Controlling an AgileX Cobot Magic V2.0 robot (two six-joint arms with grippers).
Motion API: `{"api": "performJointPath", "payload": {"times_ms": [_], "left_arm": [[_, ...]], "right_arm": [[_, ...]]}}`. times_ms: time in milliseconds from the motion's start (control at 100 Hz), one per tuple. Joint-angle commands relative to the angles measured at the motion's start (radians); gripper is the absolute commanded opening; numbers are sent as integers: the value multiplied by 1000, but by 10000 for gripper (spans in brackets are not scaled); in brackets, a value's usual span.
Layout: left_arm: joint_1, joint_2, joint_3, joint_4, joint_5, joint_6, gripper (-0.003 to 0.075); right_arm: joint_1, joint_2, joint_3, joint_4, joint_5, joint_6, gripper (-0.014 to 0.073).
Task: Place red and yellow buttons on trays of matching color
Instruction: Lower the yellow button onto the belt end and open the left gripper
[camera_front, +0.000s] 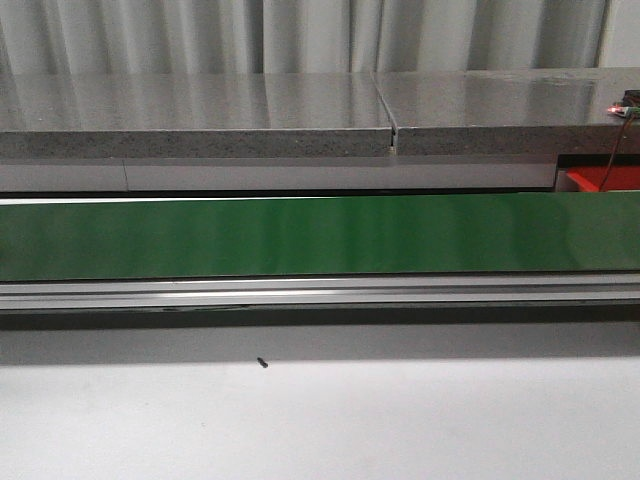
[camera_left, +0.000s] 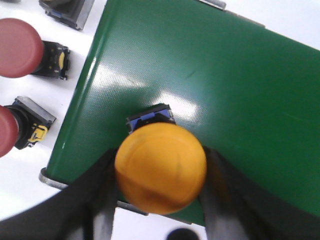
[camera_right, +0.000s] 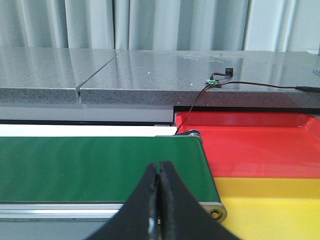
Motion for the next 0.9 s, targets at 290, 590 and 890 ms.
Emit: {"api": "performJointPath", "payload": {"times_ms": [290,590,890], "left_arm": [[-6,-68,-34,-242,-54,135,613],[-4,-229,-34,-44,-14,64,586],[5,-291,-25,253,157,-52,586]], "right_arm": [[1,-18,-16,-11,-84,1,-66],[1,-18,-16,-11,-84,1,-66],[1,-18,-16,-11,-84,1,-66]]}}
